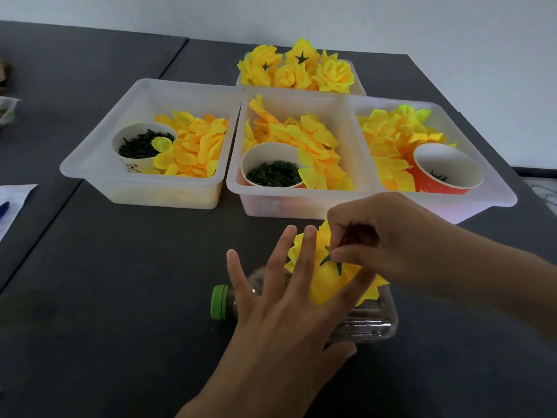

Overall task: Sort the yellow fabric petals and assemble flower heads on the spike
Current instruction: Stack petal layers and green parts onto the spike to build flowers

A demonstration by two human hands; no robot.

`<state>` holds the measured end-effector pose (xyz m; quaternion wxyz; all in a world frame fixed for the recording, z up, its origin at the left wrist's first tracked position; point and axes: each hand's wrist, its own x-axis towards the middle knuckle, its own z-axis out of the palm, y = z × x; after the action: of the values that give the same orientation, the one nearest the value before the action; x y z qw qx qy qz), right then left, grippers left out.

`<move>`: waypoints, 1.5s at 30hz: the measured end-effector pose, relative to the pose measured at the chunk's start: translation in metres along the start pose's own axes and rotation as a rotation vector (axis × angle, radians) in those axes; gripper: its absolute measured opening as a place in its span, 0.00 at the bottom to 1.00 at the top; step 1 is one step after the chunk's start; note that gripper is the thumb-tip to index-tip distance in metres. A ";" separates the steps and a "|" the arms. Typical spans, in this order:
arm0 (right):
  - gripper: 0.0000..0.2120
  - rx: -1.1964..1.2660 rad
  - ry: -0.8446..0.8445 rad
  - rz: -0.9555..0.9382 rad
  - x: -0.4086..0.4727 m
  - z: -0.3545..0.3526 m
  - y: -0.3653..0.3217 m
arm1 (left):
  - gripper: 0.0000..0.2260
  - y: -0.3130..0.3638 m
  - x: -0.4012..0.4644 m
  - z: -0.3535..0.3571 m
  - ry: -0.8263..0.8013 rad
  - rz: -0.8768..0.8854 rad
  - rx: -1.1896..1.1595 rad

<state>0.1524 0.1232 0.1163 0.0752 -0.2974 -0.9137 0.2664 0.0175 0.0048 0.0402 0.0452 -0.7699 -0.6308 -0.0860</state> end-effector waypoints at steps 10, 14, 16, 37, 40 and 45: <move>0.06 -0.044 0.016 -0.018 -0.001 0.001 0.001 | 0.29 -0.003 -0.001 -0.014 0.101 0.040 -0.072; 0.06 -0.117 0.068 0.026 -0.004 0.002 0.001 | 0.29 -0.007 -0.005 -0.015 0.152 0.070 -0.047; 0.08 -0.078 0.096 0.032 -0.006 0.006 0.000 | 0.30 -0.008 -0.007 -0.013 0.163 0.080 -0.030; 0.11 0.044 0.409 0.054 -0.020 0.045 0.010 | 0.36 0.019 0.003 0.022 0.327 -0.063 0.020; 0.09 0.058 0.471 0.039 -0.020 0.052 0.008 | 0.39 0.018 0.000 0.028 0.308 -0.059 -0.005; 0.06 0.036 0.604 0.054 -0.022 0.068 0.007 | 0.41 0.016 -0.001 0.036 0.323 -0.055 -0.056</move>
<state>0.1534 0.0850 0.0551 0.3416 -0.3859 -0.8370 0.1839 0.0353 0.0068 0.0052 0.1220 -0.7293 -0.6337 -0.2273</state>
